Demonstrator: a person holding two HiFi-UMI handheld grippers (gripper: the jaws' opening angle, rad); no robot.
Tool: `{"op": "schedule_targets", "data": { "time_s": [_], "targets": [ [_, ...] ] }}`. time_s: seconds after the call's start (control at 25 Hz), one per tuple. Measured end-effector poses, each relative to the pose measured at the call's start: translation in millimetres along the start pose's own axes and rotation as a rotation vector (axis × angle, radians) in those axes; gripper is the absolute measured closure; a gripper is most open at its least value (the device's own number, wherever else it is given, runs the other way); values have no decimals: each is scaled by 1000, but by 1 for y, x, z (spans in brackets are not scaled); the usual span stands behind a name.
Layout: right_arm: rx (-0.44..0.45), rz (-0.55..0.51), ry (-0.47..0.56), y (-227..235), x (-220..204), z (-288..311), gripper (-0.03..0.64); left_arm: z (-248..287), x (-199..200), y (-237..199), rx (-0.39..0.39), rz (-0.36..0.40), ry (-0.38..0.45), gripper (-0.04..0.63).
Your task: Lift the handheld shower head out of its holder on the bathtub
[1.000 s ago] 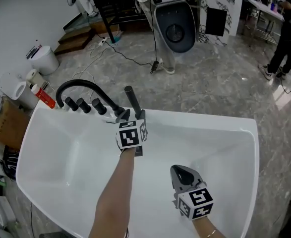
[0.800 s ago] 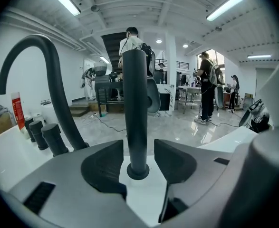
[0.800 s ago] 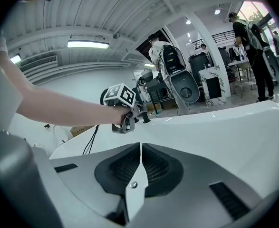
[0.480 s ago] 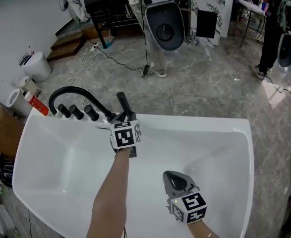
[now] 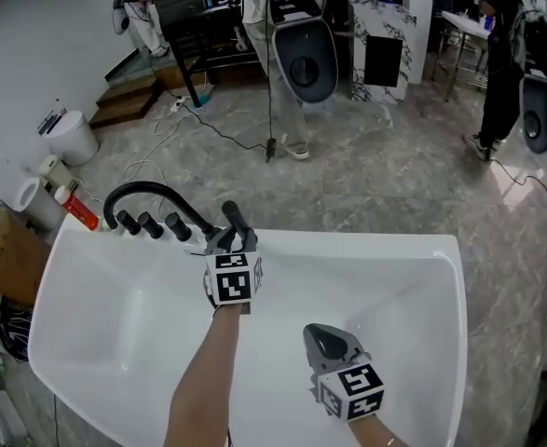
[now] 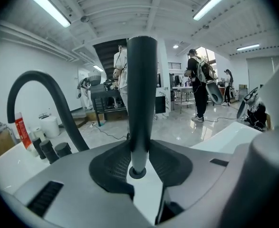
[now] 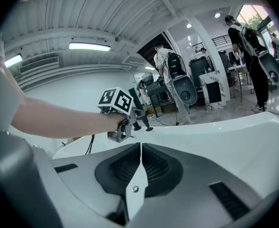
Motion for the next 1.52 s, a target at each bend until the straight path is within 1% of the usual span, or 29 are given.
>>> {"op": "schedule_targets", "data": {
  "time_s": [0.12, 0.24, 0.4, 0.6, 0.84, 1.0, 1.32, 1.52],
  "targets": [
    [4, -14, 21, -13, 20, -14, 601, -27, 23, 3, 2, 22, 37, 465],
    [0, -27, 44, -26, 47, -33, 603, -62, 55, 5, 1, 25, 85, 465],
    [-3, -44, 88, -46, 87, -64, 604, -114, 101, 5, -7, 60, 129, 465],
    [-7, -64, 144, -70, 136, -125, 604, -184, 159, 23, -12, 94, 168, 465],
    [-16, -75, 194, -96, 182, -198, 604, -263, 225, 52, -13, 134, 221, 465],
    [-23, -84, 210, -121, 194, -238, 606, -312, 249, 63, -23, 149, 248, 465],
    [-26, -87, 247, -142, 215, -321, 611, -398, 287, 96, -10, 192, 295, 465],
    [-17, -103, 279, -157, 226, -360, 611, -444, 306, 110, -5, 204, 320, 465]
  ]
}}
Point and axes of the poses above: the fingertips, and each gripper's own axes: z forward along the fingers, y to its right, x out of its top, the point moved 2 cm from there along -z, backward along the fingers, and after that the axes turned 5 degrees about -x, right-handed, at the moved point
